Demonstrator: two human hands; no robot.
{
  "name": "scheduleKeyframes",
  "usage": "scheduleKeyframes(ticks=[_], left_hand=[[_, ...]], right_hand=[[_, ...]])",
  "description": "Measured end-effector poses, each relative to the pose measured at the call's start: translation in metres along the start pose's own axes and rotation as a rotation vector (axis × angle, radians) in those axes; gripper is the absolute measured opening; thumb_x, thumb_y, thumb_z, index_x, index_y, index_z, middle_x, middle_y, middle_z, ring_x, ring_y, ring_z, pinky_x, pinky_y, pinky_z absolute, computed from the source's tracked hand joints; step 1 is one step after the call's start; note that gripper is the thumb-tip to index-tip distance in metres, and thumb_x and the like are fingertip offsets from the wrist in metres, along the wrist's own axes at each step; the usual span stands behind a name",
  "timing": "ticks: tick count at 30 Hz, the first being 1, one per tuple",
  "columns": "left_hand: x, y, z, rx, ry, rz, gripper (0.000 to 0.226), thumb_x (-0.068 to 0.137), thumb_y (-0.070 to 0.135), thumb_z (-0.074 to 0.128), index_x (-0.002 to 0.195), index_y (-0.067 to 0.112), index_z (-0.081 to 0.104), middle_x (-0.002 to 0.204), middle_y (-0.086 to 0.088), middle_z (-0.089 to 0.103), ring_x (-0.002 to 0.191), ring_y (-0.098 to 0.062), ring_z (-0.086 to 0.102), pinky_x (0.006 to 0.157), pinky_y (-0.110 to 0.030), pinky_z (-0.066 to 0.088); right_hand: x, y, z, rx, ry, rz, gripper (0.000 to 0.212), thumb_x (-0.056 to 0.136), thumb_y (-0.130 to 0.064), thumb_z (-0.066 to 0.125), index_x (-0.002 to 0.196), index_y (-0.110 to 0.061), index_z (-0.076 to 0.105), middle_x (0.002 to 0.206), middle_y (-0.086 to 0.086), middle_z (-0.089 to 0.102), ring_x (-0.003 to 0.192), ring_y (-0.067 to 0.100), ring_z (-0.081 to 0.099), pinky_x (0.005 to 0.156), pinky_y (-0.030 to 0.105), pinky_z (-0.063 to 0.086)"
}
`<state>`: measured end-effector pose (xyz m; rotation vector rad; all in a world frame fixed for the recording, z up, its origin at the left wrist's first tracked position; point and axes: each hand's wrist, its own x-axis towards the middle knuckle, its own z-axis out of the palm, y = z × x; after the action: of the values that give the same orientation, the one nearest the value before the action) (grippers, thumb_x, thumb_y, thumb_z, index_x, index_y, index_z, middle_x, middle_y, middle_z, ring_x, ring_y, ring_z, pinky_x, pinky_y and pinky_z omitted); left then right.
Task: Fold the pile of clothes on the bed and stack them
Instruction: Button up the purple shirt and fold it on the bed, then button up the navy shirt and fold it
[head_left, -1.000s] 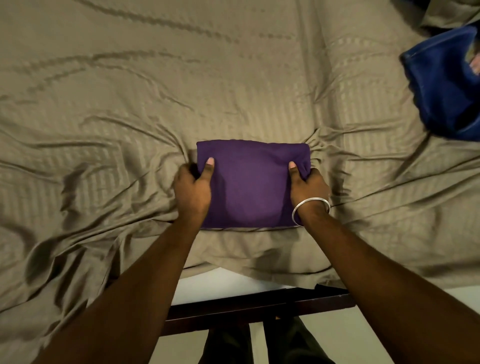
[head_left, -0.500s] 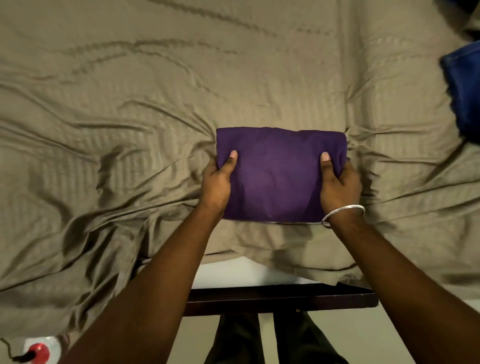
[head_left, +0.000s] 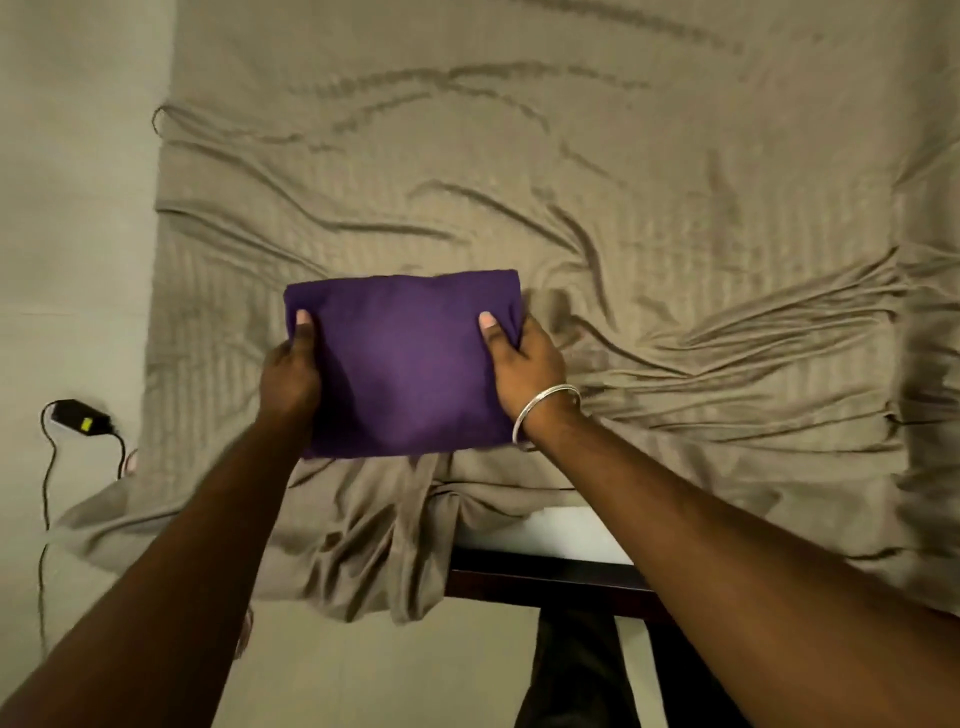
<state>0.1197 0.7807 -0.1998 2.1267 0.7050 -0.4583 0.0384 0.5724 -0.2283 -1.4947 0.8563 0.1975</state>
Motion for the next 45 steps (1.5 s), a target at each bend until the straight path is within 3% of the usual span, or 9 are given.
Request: scheduleKeyframes(ticks=[5,9,12,16,20,26,34,42,45], left_hand=[[0.017,-0.034,-0.011,0.559,0.046,0.048,0.072,0.097,0.064,0.031,0.113,0.0,0.06,0.12,-0.027,0.06,0.113,-0.045,0.055,0.092,-0.045,0.043],[-0.01,-0.042,0.002,0.728,0.367,0.477,0.06,0.097,0.048,0.046,0.141,0.008,0.041,0.145,-0.018,0.043,0.131,-0.038,0.043,0.095,-0.052,0.04],[-0.028,-0.056,0.013,0.83,0.209,0.769,0.069,0.096,0.055,0.041,0.152,0.016,0.031,0.156,-0.008,0.035,0.144,-0.028,0.033,0.109,-0.05,0.029],[-0.018,-0.07,0.018,0.911,-0.039,0.603,0.084,0.09,0.072,0.026,0.157,0.027,0.004,0.165,0.005,0.007,0.152,-0.018,0.007,0.117,-0.059,0.008],[-0.02,-0.055,0.027,0.98,-0.026,0.575,0.084,0.092,0.061,0.046,0.157,0.019,0.012,0.165,-0.003,0.012,0.151,-0.026,0.012,0.115,-0.061,0.015],[-0.069,-0.016,0.067,1.035,0.047,0.676,0.062,0.082,0.027,0.064,0.138,0.01,0.045,0.14,-0.015,0.047,0.124,-0.037,0.047,0.096,-0.056,0.038],[-0.191,0.051,0.256,0.804,-0.214,0.917,0.046,0.079,0.017,0.066,0.125,0.016,0.058,0.124,-0.007,0.061,0.112,-0.033,0.057,0.088,-0.046,0.043],[-0.319,0.118,0.451,0.739,-0.507,0.938,0.049,0.084,0.028,0.058,0.132,0.022,0.055,0.133,-0.004,0.058,0.114,-0.031,0.059,0.091,-0.042,0.051],[-0.36,0.139,0.516,0.703,-0.575,0.941,0.058,0.08,0.035,0.063,0.138,0.031,0.051,0.144,0.006,0.048,0.126,-0.024,0.051,0.1,-0.042,0.048]], right_hand=[[0.009,0.025,0.007,-0.266,-0.094,0.09,0.044,0.089,-0.044,0.065,0.119,-0.012,0.062,0.115,0.009,0.069,0.105,0.03,0.064,0.093,0.038,0.049],[-0.005,0.015,0.008,-0.736,0.23,-0.394,0.069,0.083,-0.053,0.066,0.136,-0.013,0.046,0.135,0.02,0.046,0.115,0.038,0.051,0.094,0.043,0.046],[-0.013,0.019,0.014,-0.908,0.047,-0.573,0.083,0.08,-0.063,0.062,0.145,-0.015,0.041,0.148,0.021,0.034,0.128,0.042,0.043,0.102,0.047,0.043],[-0.004,0.034,0.012,-1.061,-0.206,-0.405,0.087,0.085,-0.069,0.052,0.154,-0.025,0.022,0.162,0.01,0.013,0.147,0.029,0.019,0.116,0.046,0.027],[-0.001,0.043,0.005,-0.947,-0.213,-0.429,0.082,0.085,-0.068,0.053,0.153,-0.029,0.026,0.161,0.006,0.016,0.147,0.025,0.019,0.116,0.045,0.025],[0.001,0.045,-0.041,-0.568,-0.221,-0.362,0.066,0.084,-0.039,0.072,0.139,-0.012,0.048,0.137,0.015,0.047,0.123,0.03,0.05,0.107,0.034,0.04],[0.015,0.051,-0.239,-0.211,0.126,-0.177,0.022,0.085,-0.011,0.07,0.107,-0.011,0.068,0.095,0.005,0.072,0.089,0.02,0.066,0.085,0.029,0.051],[0.015,0.087,-0.497,-0.523,0.737,-0.035,0.028,0.082,-0.024,0.062,0.109,-0.023,0.066,0.114,0.004,0.061,0.1,0.029,0.06,0.086,0.042,0.047],[0.011,0.112,-0.576,-0.686,0.621,0.294,0.027,0.087,-0.036,0.059,0.114,-0.036,0.064,0.131,-0.001,0.049,0.117,0.027,0.052,0.094,0.043,0.04]])
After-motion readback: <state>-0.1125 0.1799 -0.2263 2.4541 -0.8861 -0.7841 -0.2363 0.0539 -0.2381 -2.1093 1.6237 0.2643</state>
